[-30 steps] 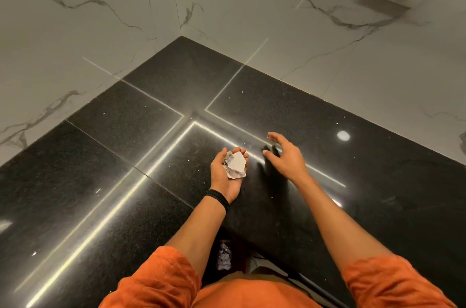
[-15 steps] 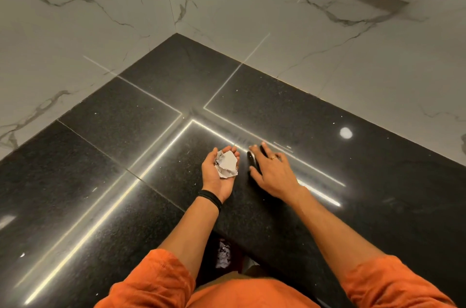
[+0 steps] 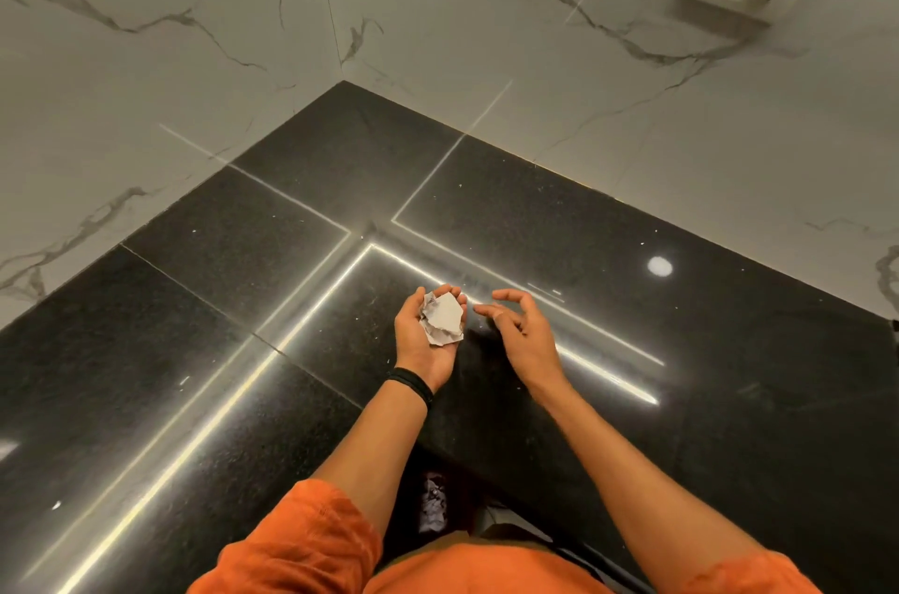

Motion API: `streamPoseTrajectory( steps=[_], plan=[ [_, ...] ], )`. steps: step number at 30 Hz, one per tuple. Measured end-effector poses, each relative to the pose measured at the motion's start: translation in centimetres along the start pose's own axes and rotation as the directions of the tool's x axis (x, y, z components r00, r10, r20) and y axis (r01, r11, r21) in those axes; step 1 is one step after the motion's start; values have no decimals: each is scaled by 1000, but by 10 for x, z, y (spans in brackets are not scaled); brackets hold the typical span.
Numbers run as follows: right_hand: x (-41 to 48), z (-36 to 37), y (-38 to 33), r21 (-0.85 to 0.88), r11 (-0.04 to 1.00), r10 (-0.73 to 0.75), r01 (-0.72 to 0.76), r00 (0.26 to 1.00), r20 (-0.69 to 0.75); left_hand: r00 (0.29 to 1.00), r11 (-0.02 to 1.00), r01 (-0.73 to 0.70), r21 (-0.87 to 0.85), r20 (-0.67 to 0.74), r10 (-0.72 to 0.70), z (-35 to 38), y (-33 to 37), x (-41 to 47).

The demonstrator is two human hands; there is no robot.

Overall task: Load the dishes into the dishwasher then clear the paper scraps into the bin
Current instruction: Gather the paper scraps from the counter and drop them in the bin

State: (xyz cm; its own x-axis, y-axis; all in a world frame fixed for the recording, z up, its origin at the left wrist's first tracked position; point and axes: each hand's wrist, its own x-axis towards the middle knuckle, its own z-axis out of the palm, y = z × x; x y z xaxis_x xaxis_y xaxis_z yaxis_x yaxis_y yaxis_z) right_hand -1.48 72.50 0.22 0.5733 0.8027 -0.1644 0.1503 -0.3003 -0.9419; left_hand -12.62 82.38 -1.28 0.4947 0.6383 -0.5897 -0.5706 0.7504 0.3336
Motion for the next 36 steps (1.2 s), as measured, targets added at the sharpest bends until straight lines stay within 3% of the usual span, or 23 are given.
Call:
streamPoseTrajectory(
  steps=[8, 19, 22, 27, 31, 36],
  plan=[
    [-10, 19, -23, 246, 968, 1, 48, 981, -193, 999, 999, 38, -39, 36, -37, 2, 1, -5],
    [-22, 38, -25, -45, 984, -177, 171, 963, -205, 992, 993, 105, 47, 58, -108, -5, -7, -18],
    [-26, 50, -23, 168, 983, -39, 67, 985, -167, 987, 990, 137, 42, 82, -140, -8, -9, -24],
    [-46, 81, -28, 484, 873, 182, -61, 961, -208, 982, 991, 135, 15, 128, -136, -24, -14, -45],
    [-73, 98, -23, 551, 829, 243, -96, 949, -199, 990, 995, 99, -6, 97, -98, -45, -17, -72],
    [-116, 108, -17, 513, 852, 199, -103, 970, -137, 999, 993, 28, -111, 28, -25, -68, -23, -116]
  ],
)
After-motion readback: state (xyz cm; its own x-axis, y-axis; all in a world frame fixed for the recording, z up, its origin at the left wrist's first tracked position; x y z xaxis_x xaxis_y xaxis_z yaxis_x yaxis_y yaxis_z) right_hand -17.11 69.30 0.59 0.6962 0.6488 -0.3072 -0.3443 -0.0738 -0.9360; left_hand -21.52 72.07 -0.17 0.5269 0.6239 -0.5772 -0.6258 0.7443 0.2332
